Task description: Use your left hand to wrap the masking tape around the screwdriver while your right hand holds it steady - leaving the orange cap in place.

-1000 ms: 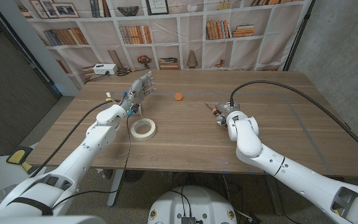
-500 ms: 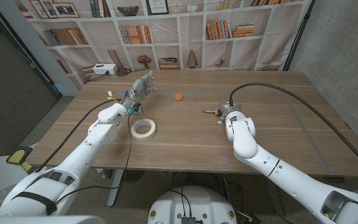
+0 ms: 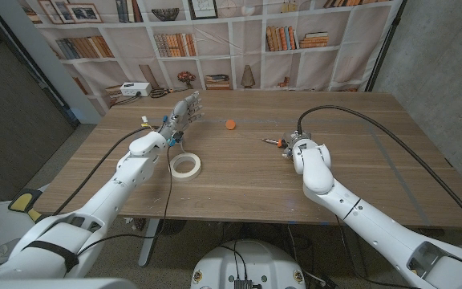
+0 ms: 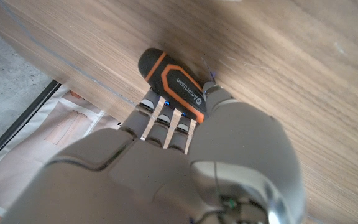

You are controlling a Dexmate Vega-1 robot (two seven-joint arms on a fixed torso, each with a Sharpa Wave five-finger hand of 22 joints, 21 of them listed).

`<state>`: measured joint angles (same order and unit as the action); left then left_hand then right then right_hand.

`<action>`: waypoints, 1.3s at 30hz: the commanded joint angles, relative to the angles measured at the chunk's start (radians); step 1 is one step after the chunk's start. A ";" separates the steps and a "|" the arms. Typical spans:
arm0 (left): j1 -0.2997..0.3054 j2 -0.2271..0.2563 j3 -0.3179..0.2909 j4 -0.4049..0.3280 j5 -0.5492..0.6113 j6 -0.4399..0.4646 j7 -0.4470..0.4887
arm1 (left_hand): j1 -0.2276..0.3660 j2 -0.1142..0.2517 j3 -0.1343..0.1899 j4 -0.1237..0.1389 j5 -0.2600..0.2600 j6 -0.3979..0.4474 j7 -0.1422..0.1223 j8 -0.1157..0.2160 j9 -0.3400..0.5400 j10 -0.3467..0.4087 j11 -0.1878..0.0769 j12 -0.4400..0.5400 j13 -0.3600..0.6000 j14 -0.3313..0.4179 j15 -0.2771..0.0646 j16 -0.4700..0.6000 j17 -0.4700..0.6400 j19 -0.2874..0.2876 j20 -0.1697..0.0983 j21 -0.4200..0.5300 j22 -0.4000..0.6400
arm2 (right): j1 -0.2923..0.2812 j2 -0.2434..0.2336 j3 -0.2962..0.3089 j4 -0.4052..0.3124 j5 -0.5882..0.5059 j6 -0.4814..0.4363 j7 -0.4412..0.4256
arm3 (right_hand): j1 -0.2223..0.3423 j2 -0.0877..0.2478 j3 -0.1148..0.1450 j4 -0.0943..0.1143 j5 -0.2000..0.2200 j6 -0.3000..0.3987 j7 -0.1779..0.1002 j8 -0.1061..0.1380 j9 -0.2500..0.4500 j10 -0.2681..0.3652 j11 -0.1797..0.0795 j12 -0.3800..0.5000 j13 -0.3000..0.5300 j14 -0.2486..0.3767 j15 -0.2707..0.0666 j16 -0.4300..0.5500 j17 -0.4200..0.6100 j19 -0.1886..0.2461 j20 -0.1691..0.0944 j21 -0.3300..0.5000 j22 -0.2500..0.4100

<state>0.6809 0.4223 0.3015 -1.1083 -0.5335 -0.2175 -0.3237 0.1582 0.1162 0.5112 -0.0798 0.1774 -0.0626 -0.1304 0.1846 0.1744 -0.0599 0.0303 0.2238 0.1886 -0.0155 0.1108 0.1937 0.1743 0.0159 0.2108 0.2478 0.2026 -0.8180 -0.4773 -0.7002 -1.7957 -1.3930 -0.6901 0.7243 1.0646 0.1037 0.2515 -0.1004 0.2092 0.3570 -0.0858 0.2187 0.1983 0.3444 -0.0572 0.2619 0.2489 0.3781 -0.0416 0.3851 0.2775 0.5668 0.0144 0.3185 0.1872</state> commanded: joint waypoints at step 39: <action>0.254 0.330 -0.018 -0.643 0.304 0.251 0.226 | 0.089 -0.040 0.029 -0.077 -0.004 0.191 0.047 0.043 0.008 0.191 0.008 0.045 0.015 0.232 -0.057 0.044 0.024 0.071 -0.015 0.034 0.015 | -0.233 -0.100 0.132 -0.037 0.427 0.216 -1.236 | 0.346 0.049 -0.009 -0.027 -0.011 0.625 0.046 0.106 0.081 0.513 0.015 0.407 0.276 0.589 -0.184 0.464 0.629 0.196 -0.220 0.592 0.255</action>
<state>0.7765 0.5910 0.3328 -1.4212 -0.3566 -0.0906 -0.2198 0.2401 0.0848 0.5430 -0.1534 0.1735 0.1148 -0.0825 0.2225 0.1796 0.1157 0.0378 0.2594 0.1980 0.2077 0.0591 0.2333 0.1934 0.0786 0.1946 0.2709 0.2120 -1.0288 -0.5574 -0.5765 -1.8059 -1.0045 -0.5187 -0.1829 1.2645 -0.0100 0.2390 -0.1360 0.1898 0.7957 0.0751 0.3279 0.2777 0.7941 0.0155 0.6473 0.4796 0.7724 0.0822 0.8533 0.6380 0.7666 -0.0686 0.9026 0.4402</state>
